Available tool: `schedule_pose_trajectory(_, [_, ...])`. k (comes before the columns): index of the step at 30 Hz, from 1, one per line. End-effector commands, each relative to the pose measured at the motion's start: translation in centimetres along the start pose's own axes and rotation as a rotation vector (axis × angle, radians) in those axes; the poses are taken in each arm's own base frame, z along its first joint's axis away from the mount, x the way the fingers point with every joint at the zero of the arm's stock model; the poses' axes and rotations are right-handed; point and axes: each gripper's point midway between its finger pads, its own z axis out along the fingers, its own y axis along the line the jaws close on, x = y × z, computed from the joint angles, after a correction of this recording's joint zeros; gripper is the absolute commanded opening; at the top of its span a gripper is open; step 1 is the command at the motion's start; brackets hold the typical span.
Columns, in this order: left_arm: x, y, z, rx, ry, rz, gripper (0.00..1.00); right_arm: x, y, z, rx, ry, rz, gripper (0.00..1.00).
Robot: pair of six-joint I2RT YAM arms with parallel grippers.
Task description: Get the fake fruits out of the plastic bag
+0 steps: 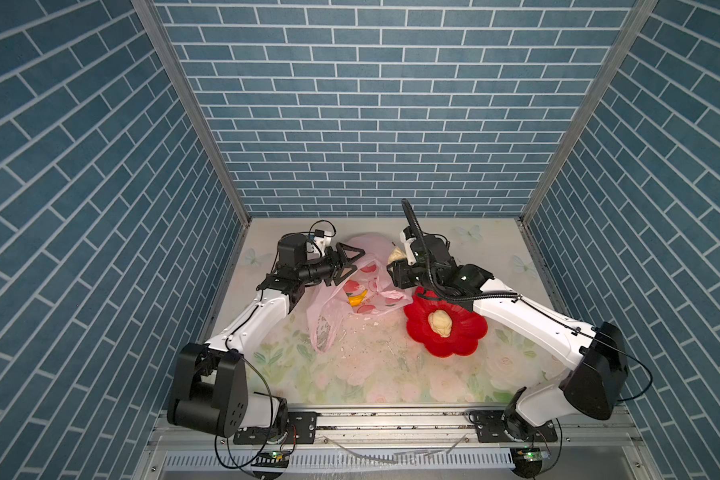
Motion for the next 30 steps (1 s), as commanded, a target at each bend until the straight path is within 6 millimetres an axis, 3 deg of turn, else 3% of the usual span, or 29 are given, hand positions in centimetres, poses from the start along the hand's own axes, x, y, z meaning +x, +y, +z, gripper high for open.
schedule_pose_trajectory(1, [0.5, 0.5, -1.7, -0.068, -0.001, 0.075, 0.77, 2.2, -4.3, -2.0, 0.139, 0.029, 0.066, 0.45])
schedule_pose_trajectory(7, [1.5, 1.8, -3.7, -0.187, 0.015, 0.134, 0.78, 6.9, -10.5, -4.5, 0.317, 0.112, 0.152, 0.46])
schedule_pose_trajectory(13, [2.5, 2.5, -5.5, -0.297, 0.046, 0.202, 0.79, 10.9, -14.2, -5.9, 0.433, 0.223, 0.185, 0.46])
schedule_pose_trajectory(22, [3.4, 3.0, -9.1, -0.508, 0.076, 0.334, 0.81, 14.5, -15.9, -4.9, 0.473, 0.349, 0.213, 0.46])
schedule_pose_trajectory(30, [5.6, 6.7, -11.2, -0.672, 0.155, 0.324, 0.82, 16.6, -16.3, -3.4, 0.469, 0.406, 0.240, 0.46])
